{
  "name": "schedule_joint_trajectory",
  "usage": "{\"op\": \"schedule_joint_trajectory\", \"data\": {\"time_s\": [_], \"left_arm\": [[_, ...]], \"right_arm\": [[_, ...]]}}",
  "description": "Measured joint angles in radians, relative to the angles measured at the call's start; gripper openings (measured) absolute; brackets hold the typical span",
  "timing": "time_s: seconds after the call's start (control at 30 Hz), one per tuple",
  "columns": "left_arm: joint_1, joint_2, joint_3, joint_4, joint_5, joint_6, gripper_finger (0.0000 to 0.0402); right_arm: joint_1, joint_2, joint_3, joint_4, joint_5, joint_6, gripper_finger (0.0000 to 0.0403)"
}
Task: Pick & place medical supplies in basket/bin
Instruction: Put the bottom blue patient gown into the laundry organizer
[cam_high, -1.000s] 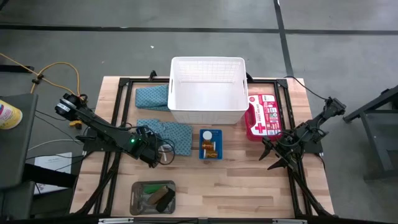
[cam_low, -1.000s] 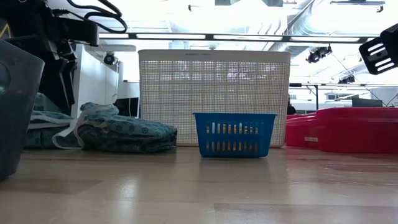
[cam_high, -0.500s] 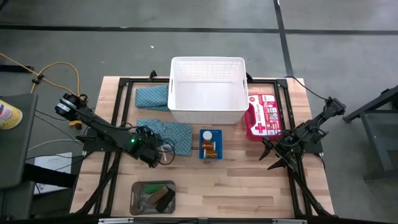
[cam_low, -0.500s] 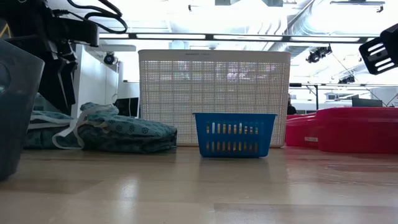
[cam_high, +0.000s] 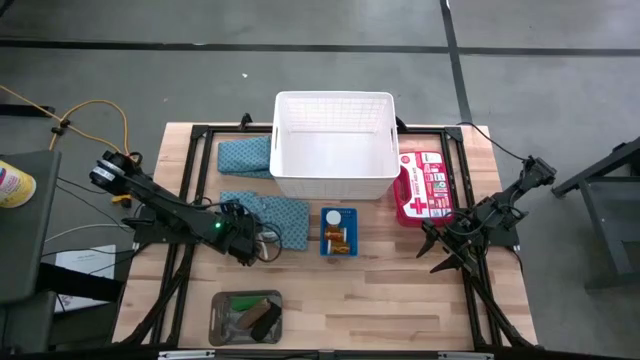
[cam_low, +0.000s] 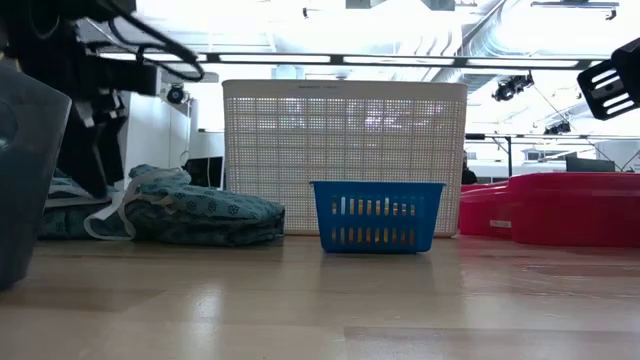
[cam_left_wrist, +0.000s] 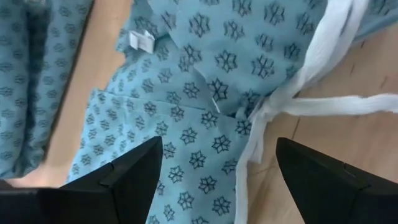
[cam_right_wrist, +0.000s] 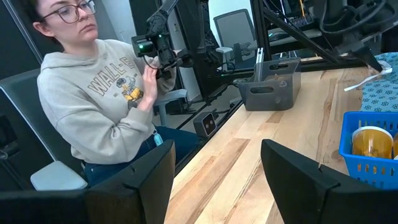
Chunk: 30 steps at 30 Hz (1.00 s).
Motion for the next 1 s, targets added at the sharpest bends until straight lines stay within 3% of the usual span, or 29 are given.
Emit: {"op": "schedule_joint_trajectory", "data": {"time_s": [0.3, 1.0], "left_arm": [[0.022, 0.000, -0.081, 0.142, 0.006, 0.063, 0.0305], [0.049, 0.141, -0.097, 0.170, -0.060, 0.097, 0.0303]], "right_arm": [[0.000, 0.000, 0.000, 0.000, 0.000, 0.000, 0.0226], [0.000, 0.000, 0.000, 0.000, 0.000, 0.000, 0.0226]]}}
